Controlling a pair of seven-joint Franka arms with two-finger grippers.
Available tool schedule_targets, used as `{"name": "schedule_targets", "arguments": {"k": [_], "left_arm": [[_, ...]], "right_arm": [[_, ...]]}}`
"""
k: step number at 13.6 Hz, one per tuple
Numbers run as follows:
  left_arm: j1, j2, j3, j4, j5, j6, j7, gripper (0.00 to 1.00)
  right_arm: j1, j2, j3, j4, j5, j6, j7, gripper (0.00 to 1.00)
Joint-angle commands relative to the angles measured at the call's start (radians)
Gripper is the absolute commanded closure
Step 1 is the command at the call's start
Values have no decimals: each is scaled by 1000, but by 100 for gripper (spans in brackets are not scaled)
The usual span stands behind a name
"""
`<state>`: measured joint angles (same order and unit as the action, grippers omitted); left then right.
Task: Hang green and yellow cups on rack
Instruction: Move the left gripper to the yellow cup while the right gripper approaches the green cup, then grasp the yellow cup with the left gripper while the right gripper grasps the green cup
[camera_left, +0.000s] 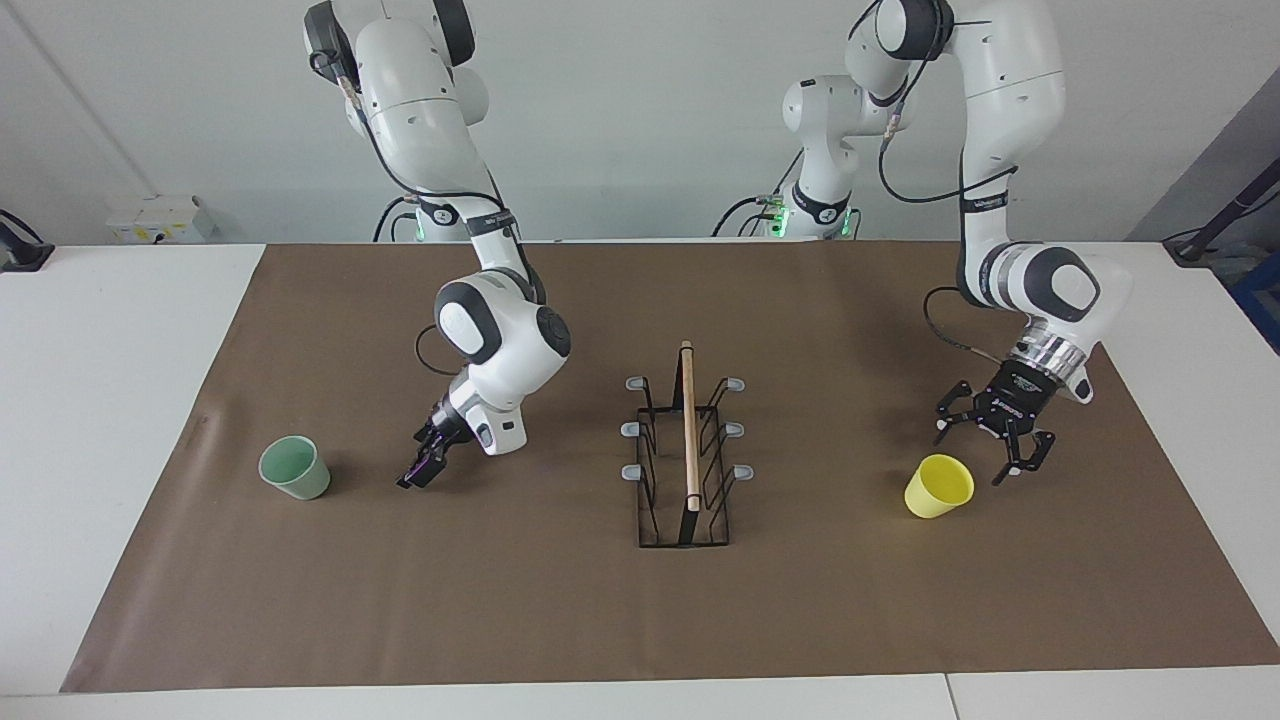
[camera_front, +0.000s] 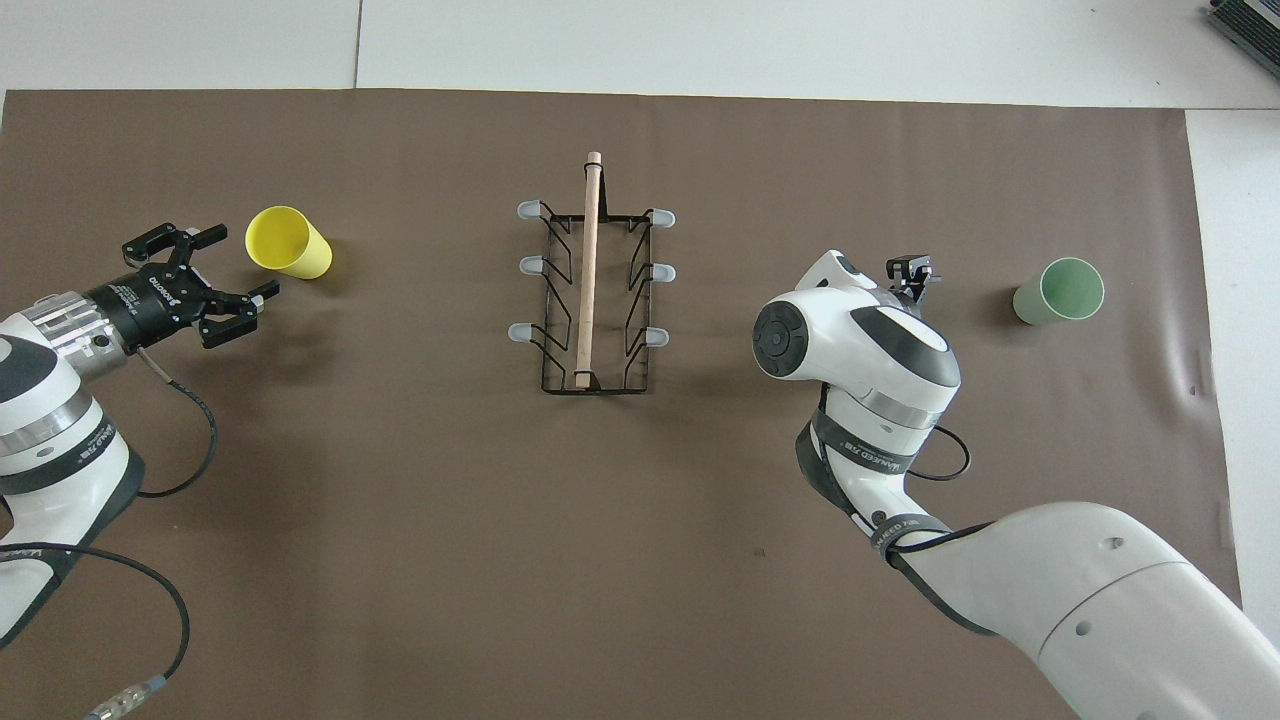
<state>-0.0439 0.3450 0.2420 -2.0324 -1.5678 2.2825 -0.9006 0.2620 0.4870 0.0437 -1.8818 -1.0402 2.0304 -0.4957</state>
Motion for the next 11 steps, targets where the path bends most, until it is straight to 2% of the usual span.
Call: {"name": "schedule_targets", "arguments": {"k": [1,6,11], "left_arm": [[-22,-4,-15,-19,-61,52,34,0],[-25,22,-33,-6,-126,106,68,0],[-28,38,-59,4,-172,137,92,0]], "right_arm": [[-29,-7,8,-56,-104,24,16,0],[-58,-16,7,-117,-248,-28,9,0],[-69,-33,1,-151,-317,-87,3,0]]}}
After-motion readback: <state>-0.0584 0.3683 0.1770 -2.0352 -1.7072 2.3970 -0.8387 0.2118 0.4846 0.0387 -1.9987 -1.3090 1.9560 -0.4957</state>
